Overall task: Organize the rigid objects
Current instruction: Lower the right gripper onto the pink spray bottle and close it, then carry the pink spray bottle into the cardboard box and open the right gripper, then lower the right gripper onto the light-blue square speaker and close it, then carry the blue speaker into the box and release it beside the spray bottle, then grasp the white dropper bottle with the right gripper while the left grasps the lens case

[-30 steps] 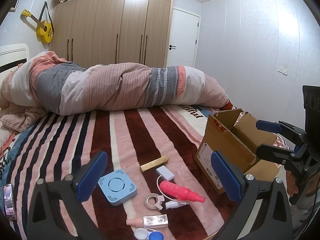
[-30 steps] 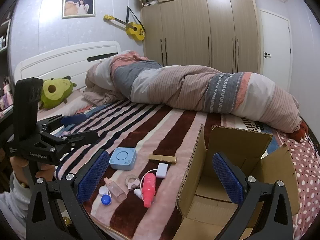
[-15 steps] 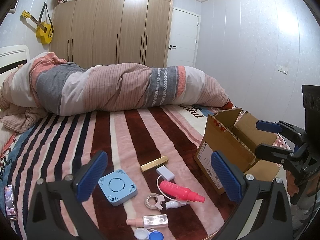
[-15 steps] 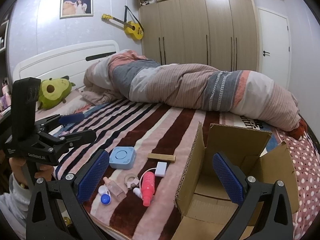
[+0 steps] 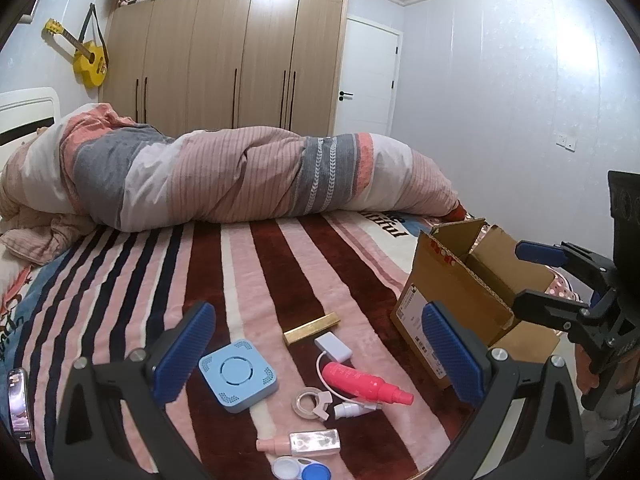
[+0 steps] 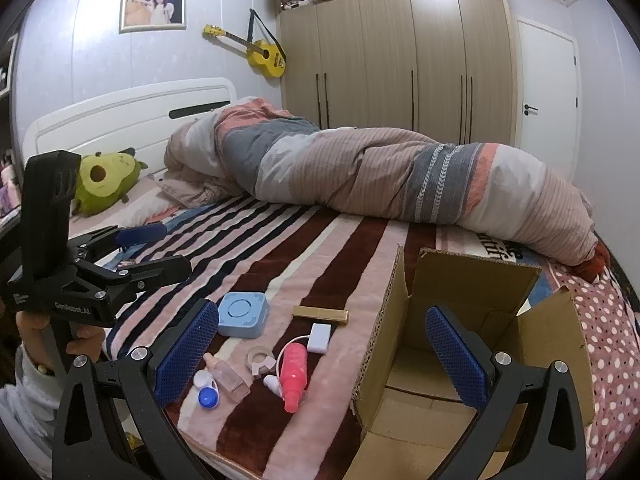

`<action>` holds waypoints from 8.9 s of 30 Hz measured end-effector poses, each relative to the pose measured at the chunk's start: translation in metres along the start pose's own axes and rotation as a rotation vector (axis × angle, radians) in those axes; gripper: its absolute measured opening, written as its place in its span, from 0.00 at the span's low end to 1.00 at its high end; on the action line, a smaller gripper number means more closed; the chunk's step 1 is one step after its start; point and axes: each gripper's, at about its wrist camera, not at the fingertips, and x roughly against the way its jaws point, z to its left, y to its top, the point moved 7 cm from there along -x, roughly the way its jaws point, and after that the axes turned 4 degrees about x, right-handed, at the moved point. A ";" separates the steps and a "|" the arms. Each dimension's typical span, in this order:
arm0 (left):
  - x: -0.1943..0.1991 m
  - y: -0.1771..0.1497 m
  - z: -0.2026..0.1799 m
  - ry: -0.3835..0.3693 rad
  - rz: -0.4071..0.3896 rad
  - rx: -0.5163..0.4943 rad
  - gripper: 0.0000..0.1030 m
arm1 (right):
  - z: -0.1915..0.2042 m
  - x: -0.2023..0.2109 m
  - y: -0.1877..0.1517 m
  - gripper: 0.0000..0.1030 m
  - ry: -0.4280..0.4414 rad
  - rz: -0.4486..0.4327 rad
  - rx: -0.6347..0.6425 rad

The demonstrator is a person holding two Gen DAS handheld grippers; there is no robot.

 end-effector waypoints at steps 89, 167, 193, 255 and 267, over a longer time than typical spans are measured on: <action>-0.040 0.048 -0.179 -0.626 0.123 -0.259 0.35 | -0.021 0.024 0.017 0.26 -0.021 -0.033 -0.041; -0.091 -0.071 0.151 -0.221 0.288 0.074 0.94 | 0.141 -0.262 -0.055 0.78 0.119 0.416 0.057; -0.017 0.032 -0.073 -0.567 0.128 -0.120 0.47 | 0.056 -0.032 0.040 0.77 -0.001 -0.090 0.035; -0.032 -0.123 0.066 -0.172 0.286 -0.068 0.84 | 0.108 -0.084 -0.058 0.72 0.178 0.278 0.065; -0.048 -0.193 0.033 -0.282 0.408 -0.003 0.84 | 0.073 -0.132 -0.125 0.50 0.090 0.442 0.041</action>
